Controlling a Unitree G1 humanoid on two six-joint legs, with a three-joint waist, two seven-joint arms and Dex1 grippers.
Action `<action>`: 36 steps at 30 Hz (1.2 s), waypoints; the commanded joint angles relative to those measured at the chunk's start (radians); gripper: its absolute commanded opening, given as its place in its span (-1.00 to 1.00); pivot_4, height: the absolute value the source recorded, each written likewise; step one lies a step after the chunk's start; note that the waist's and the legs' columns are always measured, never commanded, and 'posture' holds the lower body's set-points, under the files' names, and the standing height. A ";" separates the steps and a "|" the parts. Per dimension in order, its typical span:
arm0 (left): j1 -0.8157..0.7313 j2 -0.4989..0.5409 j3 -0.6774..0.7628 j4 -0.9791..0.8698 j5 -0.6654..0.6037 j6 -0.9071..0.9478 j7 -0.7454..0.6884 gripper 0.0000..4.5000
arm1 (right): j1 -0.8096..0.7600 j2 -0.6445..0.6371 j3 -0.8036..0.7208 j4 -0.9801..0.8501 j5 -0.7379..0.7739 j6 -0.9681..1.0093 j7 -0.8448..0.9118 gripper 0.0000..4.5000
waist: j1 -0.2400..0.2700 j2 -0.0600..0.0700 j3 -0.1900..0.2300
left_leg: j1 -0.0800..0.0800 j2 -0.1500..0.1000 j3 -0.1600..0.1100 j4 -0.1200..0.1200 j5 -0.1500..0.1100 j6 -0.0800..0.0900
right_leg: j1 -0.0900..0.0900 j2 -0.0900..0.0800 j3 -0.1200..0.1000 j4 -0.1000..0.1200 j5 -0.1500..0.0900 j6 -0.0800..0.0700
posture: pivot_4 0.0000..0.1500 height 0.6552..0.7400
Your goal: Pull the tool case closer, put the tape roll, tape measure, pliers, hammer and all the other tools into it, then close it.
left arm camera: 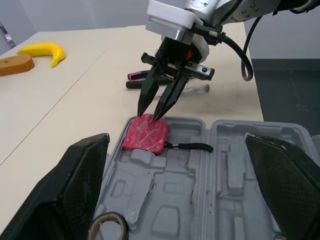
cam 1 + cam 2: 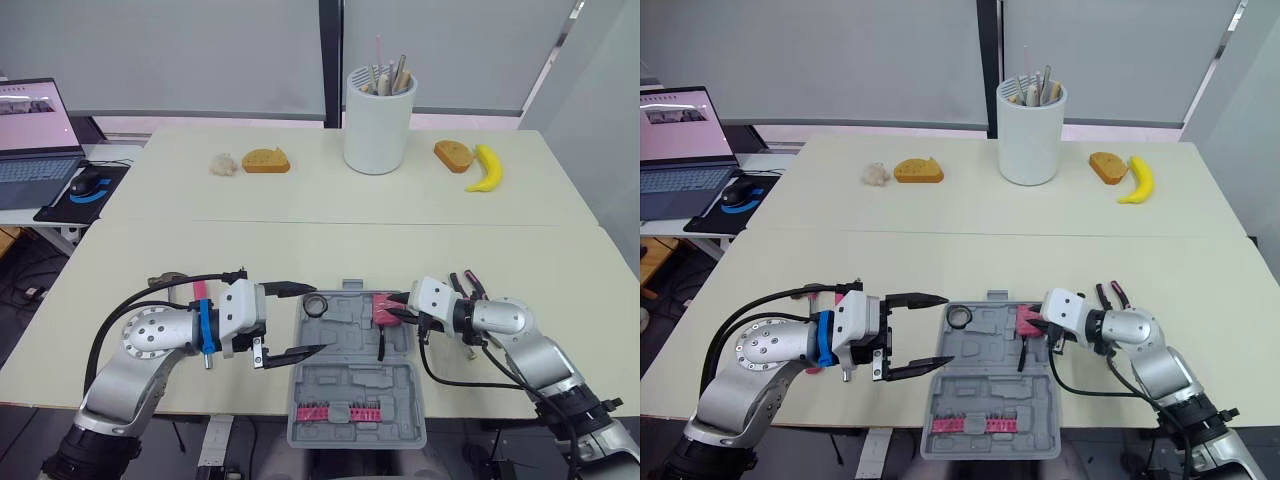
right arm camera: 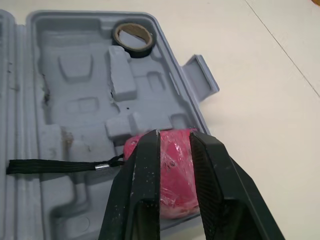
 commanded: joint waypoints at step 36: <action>0.155 0.309 0.541 0.304 -0.274 0.397 -0.096 1.00 | 0.155 -0.425 -0.531 -0.262 0.567 0.459 0.258 0.98 | 0.003 0.001 0.002 | -0.001 0.001 0.000 -0.002 -0.001 0.001 | -0.001 -0.001 -0.001 -0.001 -0.001 -0.001 | 1.00 1.00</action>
